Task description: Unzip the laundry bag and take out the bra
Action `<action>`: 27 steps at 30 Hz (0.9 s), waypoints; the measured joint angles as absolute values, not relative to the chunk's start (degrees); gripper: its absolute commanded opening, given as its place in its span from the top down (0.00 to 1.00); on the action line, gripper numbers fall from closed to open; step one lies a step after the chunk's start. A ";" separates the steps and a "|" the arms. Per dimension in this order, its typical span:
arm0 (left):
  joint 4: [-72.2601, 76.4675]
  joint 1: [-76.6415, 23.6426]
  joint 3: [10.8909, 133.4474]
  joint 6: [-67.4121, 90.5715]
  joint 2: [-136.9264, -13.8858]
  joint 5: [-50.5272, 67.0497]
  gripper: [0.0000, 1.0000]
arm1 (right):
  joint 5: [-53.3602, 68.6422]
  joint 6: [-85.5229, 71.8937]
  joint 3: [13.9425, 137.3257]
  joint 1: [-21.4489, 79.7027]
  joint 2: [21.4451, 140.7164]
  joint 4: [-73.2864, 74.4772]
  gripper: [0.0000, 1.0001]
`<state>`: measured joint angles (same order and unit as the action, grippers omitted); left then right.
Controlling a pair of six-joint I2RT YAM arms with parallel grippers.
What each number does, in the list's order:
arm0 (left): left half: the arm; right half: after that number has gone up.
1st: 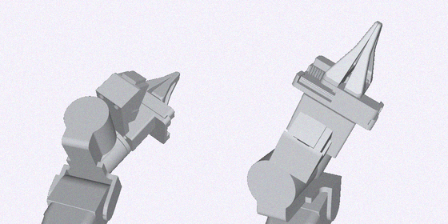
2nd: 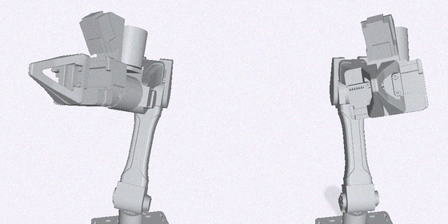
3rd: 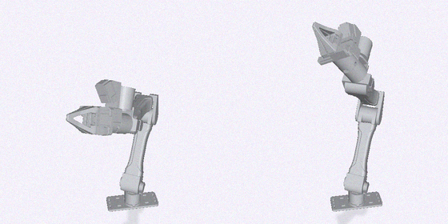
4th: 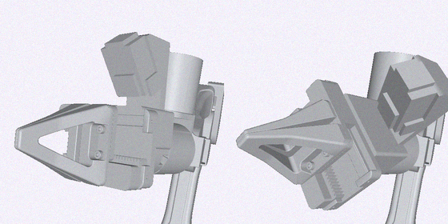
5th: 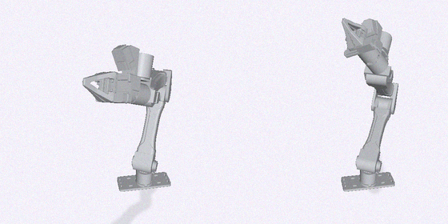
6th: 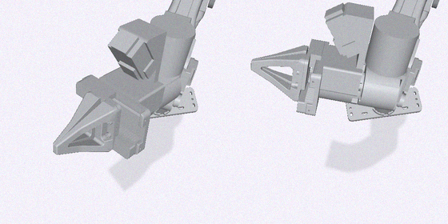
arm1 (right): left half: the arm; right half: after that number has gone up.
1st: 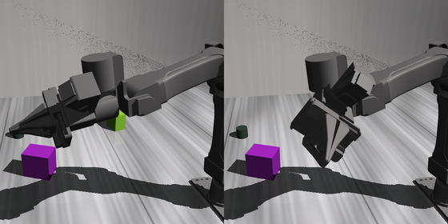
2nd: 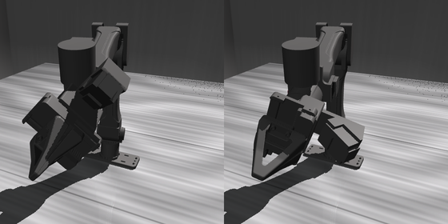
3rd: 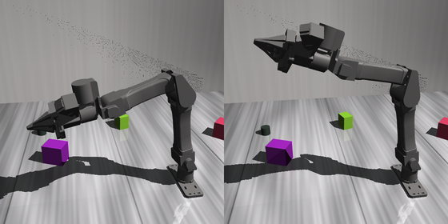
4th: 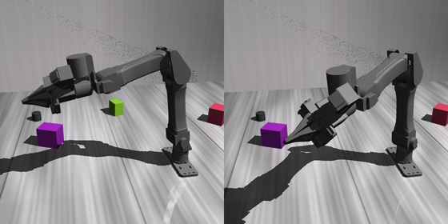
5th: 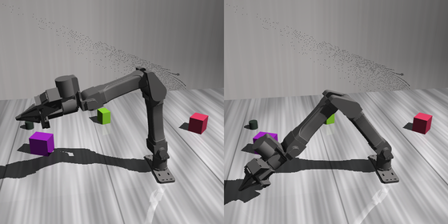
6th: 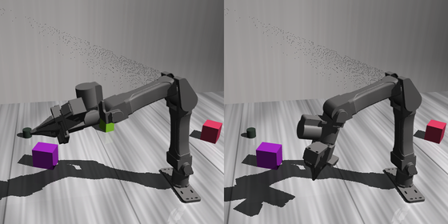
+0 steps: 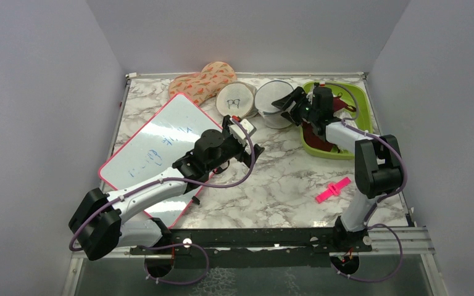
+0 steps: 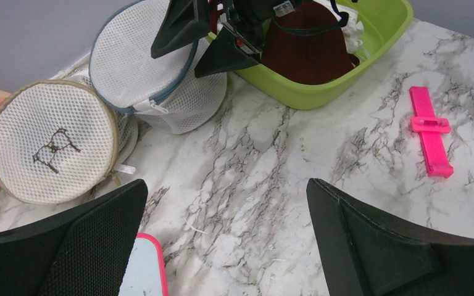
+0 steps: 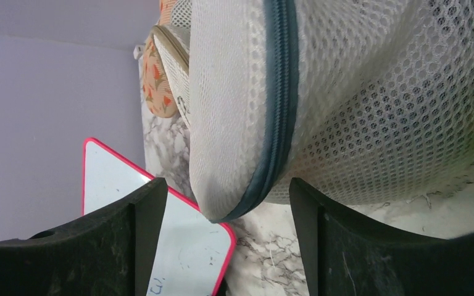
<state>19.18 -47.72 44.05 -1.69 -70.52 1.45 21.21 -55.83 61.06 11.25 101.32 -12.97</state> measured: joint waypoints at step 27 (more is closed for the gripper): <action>17.32 -47.75 44.60 -3.57 -70.61 -1.34 0.02 | 44.77 -42.46 49.54 11.20 90.43 -8.91 0.99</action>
<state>17.32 -47.75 44.60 -3.57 -70.61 -1.34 44.77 -42.46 49.54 11.20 90.43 -8.91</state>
